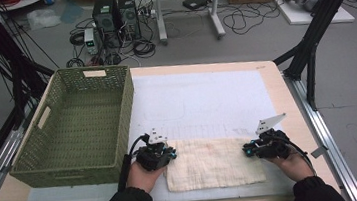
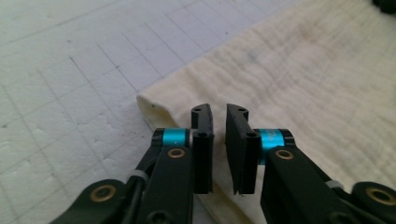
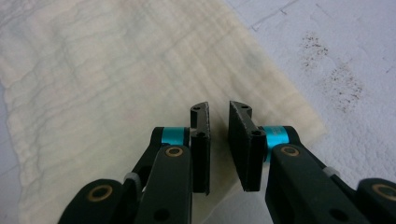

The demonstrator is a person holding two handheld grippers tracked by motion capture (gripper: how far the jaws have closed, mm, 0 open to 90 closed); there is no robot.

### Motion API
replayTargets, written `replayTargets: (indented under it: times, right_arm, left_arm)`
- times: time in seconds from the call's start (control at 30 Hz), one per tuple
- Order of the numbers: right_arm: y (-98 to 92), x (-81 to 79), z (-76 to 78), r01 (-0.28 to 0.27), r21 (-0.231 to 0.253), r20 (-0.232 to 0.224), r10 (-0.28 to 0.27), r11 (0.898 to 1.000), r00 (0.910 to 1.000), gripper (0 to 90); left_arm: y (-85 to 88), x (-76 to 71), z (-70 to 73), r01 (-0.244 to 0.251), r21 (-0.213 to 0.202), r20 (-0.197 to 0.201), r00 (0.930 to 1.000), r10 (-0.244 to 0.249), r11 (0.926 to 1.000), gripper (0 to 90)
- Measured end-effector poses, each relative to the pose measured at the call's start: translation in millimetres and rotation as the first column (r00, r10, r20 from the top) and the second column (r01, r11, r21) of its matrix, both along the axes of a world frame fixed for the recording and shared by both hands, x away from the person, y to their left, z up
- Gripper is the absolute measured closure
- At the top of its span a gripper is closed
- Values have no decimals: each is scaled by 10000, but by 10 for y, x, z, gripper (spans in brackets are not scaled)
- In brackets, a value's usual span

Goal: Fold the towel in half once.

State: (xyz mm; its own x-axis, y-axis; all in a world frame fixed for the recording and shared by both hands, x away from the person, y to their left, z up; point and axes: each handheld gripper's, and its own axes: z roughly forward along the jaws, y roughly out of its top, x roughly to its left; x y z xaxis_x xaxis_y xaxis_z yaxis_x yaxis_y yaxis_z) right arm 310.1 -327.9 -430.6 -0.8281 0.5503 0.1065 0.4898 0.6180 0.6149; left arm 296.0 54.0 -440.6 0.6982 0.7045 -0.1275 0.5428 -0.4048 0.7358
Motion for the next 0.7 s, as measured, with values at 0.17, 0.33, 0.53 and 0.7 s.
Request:
replayTargets:
  times: [0.17, 0.33, 0.53, 0.7]
  right_arm:
    - [24, -14, 4, -109, -175, 174, 112, 9998, 9998, 871]
    - [7, -52, 44, -99, -44, 282, 100, 9999, 9996, 888]
    - [-12, -94, 178, -265, 235, 436, 254, 9994, 9987, 888]
    - [-34, -49, 303, -150, 413, 607, 125, 9990, 9981, 889]
  left_arm:
    - [-52, -13, 16, 115, 156, 246, 9996, -119, 9998, 895]
    - [6, -72, 117, 156, -434, 324, 9994, -142, 9989, 896]
    - [90, -79, 287, -31, -1173, 356, 9993, 73, 9931, 895]
    - [93, 17, 349, -765, -1819, 523, 9948, 873, 9803, 896]
